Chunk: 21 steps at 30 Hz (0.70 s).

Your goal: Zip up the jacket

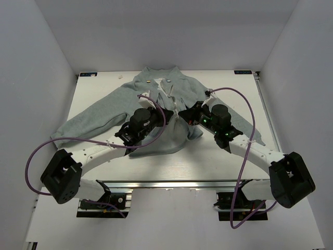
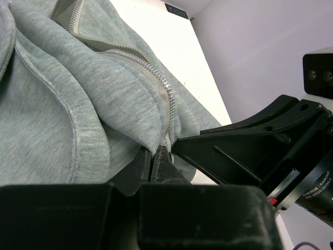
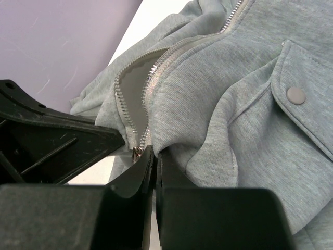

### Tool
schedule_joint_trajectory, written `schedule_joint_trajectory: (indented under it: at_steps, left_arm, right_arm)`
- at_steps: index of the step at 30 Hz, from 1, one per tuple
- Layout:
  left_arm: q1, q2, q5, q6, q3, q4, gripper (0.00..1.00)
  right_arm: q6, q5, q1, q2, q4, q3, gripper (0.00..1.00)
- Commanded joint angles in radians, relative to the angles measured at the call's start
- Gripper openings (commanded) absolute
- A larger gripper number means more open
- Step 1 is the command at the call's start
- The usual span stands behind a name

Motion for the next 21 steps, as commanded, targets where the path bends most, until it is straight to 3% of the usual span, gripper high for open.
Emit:
schedule_joint_trajectory:
  at_steps: [1, 21]
  left_arm:
    - [-0.003, -0.017, 0.024, -0.005, -0.009, 0.043, 0.00]
    - [-0.002, -0.016, 0.089, -0.028, -0.022, 0.051, 0.00]
  right_arm:
    - [0.010, 0.034, 0.004, -0.021, 0.073, 0.012, 0.00]
    - [0.044, 0.037, 0.004, -0.035, 0.100, 0.012, 0.00]
